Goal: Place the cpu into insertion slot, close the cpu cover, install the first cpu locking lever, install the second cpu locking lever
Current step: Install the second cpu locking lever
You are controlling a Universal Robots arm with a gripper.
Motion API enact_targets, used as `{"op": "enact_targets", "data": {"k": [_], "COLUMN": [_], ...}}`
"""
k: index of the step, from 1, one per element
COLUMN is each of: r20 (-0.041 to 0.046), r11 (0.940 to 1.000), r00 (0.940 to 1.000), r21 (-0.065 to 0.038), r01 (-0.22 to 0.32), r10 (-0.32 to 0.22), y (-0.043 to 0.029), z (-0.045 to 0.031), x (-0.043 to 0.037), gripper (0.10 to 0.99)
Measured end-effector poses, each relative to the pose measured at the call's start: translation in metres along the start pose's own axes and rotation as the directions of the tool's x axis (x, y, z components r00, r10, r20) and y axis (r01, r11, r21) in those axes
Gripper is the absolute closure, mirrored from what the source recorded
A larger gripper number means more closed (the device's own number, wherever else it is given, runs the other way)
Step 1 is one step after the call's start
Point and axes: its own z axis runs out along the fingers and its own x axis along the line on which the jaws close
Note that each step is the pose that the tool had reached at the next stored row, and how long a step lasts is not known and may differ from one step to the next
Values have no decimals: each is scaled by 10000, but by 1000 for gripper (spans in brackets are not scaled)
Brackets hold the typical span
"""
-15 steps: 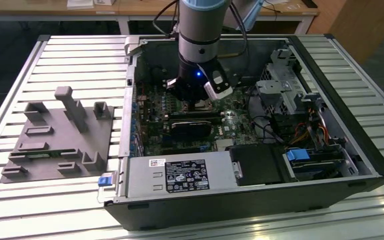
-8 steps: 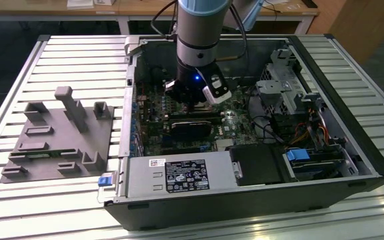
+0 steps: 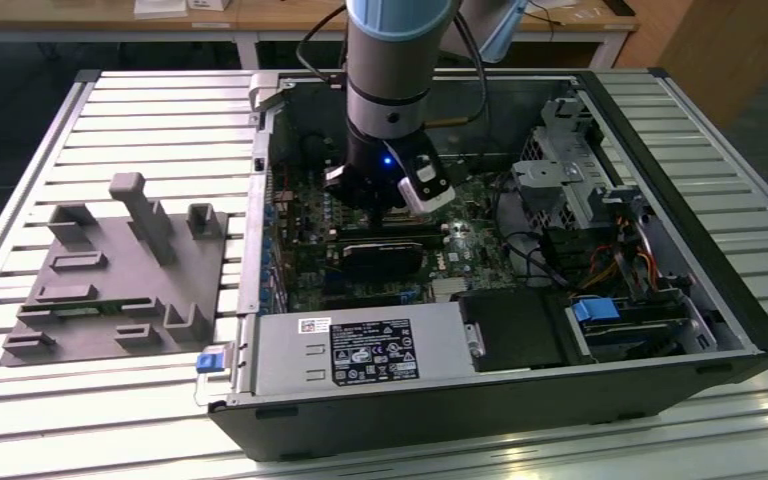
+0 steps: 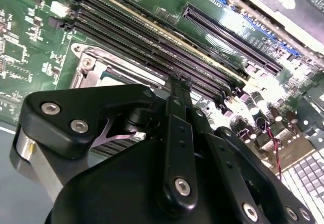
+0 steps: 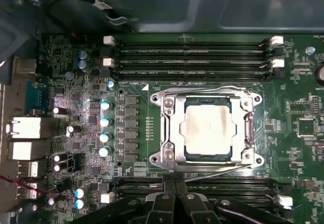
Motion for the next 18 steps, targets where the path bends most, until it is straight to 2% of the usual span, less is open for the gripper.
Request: {"op": "enact_targets", "data": {"k": [4,11,16,18], "r20": [1,-1,-2,-5], "r11": [10000,10000,9998,9996], "r00": [10000,10000,10000,10000], "r21": [-5,-67,-174,-276], "r01": [1,1,3,4], "r10": [-1,-1,-3,-4], "y": [-5,-15,-19,-20], "z": [55,67,92,101], "x": [0,30,51,51], "gripper": [969,969,969,969]}}
